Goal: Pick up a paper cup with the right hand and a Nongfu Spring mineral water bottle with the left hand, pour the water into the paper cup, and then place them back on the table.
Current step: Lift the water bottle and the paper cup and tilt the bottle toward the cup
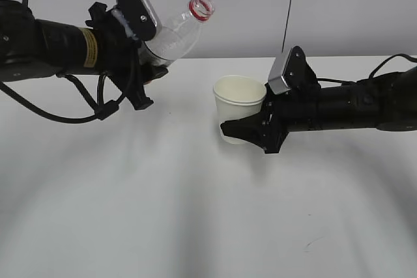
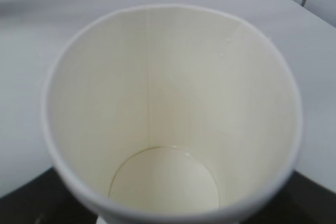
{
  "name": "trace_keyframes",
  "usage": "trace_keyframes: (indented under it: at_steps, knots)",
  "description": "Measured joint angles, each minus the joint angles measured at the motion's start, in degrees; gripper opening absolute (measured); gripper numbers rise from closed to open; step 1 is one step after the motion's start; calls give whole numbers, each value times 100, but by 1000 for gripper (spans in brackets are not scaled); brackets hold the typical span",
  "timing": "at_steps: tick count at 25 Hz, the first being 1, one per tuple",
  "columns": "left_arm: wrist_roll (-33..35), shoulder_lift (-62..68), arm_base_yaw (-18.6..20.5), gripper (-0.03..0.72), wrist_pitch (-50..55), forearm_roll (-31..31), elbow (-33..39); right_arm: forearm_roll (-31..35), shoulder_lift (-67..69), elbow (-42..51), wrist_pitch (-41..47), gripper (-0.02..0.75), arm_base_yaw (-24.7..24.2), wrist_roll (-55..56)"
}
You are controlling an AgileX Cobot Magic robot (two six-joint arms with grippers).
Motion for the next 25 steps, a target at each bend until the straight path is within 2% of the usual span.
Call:
trace_keyframes:
  at_steps: [4,11,21,25]
  knots:
    - [0,0,-24,350,158,213,-20,-11,89,-125,66,490,27,118]
    - [4,0,-24,350,431,521,-20,-393,89,-489,66,490,37,536]
    - [4,0,-28,349,502,1099,-20,-736,89,-527,66,490,106,790]
    - [4,0,-146,347,701,1426,-20,-830,89,-527,-111,490,106,869]
